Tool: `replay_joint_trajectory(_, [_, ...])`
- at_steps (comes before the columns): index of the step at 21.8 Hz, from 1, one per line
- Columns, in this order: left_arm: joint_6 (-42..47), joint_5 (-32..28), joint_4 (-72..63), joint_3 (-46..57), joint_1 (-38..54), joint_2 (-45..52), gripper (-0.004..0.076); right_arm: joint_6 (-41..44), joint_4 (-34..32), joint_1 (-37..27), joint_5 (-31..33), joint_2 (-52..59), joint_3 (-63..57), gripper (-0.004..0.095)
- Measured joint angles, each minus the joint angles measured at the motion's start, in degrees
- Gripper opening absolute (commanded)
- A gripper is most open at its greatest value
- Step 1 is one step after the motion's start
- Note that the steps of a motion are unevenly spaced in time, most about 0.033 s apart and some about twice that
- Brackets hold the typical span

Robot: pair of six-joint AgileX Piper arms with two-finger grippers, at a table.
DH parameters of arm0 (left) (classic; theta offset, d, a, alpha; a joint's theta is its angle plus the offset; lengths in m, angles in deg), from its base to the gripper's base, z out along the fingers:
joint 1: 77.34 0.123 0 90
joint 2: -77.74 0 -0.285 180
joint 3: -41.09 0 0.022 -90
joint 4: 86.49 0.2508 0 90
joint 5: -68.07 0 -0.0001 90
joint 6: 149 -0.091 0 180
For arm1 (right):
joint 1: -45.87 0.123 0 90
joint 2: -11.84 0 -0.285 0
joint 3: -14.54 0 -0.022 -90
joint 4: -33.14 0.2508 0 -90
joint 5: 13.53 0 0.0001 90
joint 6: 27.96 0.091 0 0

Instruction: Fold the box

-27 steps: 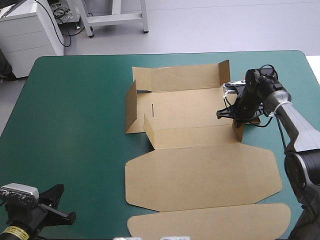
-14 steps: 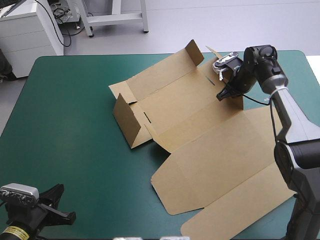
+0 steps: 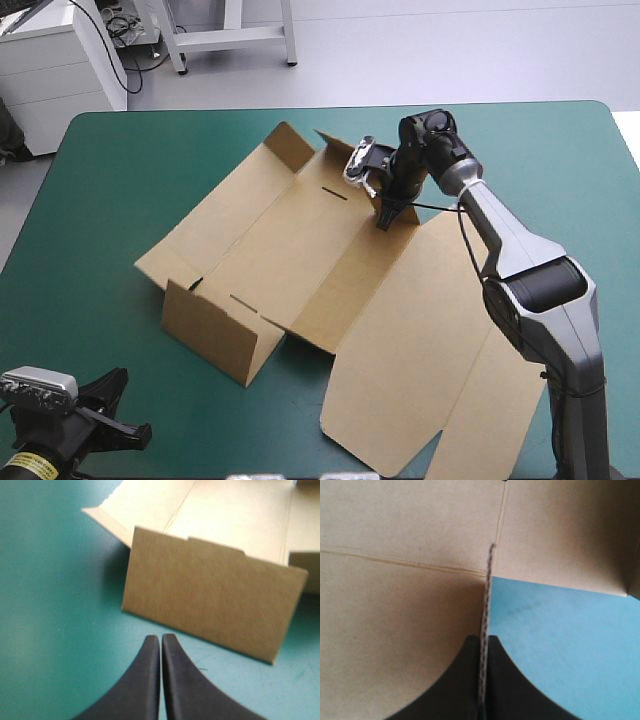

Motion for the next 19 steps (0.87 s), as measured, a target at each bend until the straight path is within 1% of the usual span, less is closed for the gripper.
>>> replay_joint_trajectory(5, [0.00, 0.00, 0.00, 0.00, 0.00, 0.00, -0.0008, -7.52, 5.03, 3.72, -0.29, -0.49, 0.11, -0.0020])
replay_joint_trajectory(7, [0.00, 0.00, 0.00, 0.00, 0.00, 0.00, -0.0008, -8.90, 6.10, 5.54, -0.24, -0.49, 0.11, -0.0020])
replay_joint_trajectory(11, [0.00, 0.00, 0.00, 0.00, 0.00, 0.00, -0.0008, -9.54, 5.17, 7.84, -0.24, -0.57, 0.11, -0.0020])
replay_joint_trajectory(13, [0.00, 0.00, 0.00, 0.00, 0.00, 0.00, -0.0008, -9.92, 2.86, 8.89, -0.16, -1.00, 0.37, 0.0024])
replay_joint_trajectory(15, [0.00, 0.00, 0.00, 0.00, 0.00, 0.00, -0.0008, -10.60, 2.45, 8.89, -0.11, -1.26, 0.54, 0.0189])
replay_joint_trajectory(16, [0.00, 0.00, 0.00, 0.00, 0.00, 0.00, -0.0008, -10.80, 2.10, 8.89, -0.18, -1.39, 0.54, 0.0315])
replay_joint_trajectory(18, [0.00, 0.00, 0.00, 0.00, 0.00, 0.00, -0.0008, -10.91, 1.52, 8.89, -0.18, -1.74, 0.54, 0.0462])
replay_joint_trajectory(19, [0.00, 0.00, 0.00, 0.00, 0.00, 0.00, -0.0008, -10.91, 1.31, 8.89, -0.18, -1.79, 0.54, 0.0481])
